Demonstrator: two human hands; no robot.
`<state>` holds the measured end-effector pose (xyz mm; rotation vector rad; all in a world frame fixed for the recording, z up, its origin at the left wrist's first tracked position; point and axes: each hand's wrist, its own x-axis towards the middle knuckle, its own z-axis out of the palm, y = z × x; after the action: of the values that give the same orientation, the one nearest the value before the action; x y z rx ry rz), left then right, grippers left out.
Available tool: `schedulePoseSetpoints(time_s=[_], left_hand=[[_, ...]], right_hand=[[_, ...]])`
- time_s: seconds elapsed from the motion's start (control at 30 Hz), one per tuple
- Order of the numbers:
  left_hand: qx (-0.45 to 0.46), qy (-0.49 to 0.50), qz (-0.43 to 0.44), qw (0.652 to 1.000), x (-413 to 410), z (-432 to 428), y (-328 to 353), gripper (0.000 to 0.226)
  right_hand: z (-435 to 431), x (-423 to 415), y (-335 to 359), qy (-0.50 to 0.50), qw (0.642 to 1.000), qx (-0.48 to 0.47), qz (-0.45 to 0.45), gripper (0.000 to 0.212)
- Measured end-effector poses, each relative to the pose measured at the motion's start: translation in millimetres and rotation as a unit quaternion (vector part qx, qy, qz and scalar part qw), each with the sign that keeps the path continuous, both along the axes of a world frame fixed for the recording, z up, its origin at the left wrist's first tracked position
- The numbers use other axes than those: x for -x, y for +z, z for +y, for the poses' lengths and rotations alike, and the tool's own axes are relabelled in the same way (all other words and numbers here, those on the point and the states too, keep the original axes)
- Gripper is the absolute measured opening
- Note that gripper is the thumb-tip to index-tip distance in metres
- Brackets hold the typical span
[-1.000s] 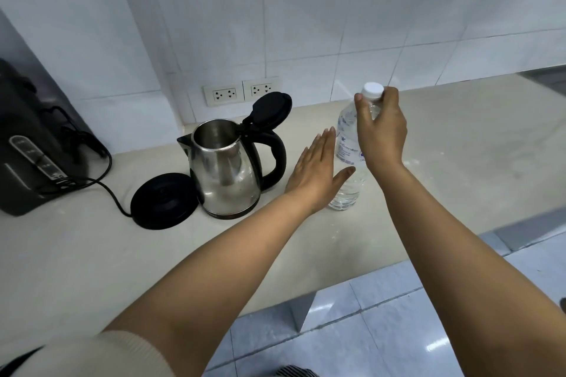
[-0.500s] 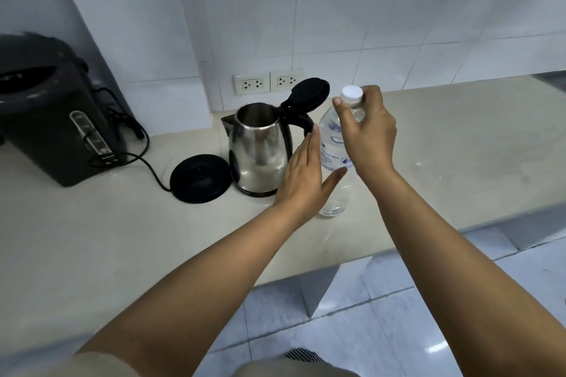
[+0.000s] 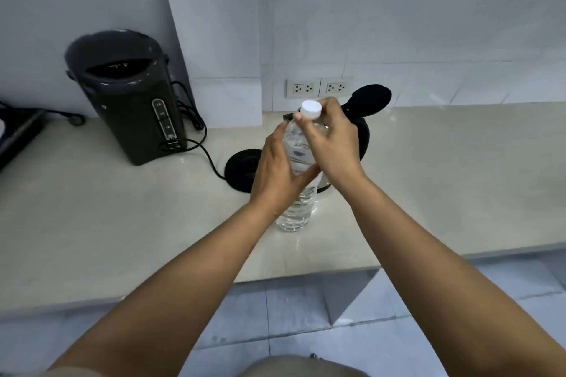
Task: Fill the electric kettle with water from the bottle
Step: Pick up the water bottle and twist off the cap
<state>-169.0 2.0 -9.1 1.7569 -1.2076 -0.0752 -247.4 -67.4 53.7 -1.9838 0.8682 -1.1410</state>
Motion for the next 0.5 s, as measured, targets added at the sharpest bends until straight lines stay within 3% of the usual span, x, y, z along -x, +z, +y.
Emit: schedulePoseSetpoints(time_s=[0.13,0.23,0.37,0.5], left_hand=[[0.009,-0.003,0.041,0.999,-20,8,2,0.103],[0.016,-0.012,0.063,0.998,-23,5,1,0.105],[0.031,0.009,0.076,0.997,-10,-6,-1,0.104],[0.041,0.031,0.077,0.996,-5,-19,-1,0.104]], right_hand=[[6,-19,1,0.031,0.999,0.027,0.03,0.033],[1,-24,8,0.004,0.989,0.106,0.106,0.034],[-13,-18,27,-0.101,0.926,0.264,0.252,0.048],[-23,-17,46,-0.127,0.881,0.251,0.381,0.044]])
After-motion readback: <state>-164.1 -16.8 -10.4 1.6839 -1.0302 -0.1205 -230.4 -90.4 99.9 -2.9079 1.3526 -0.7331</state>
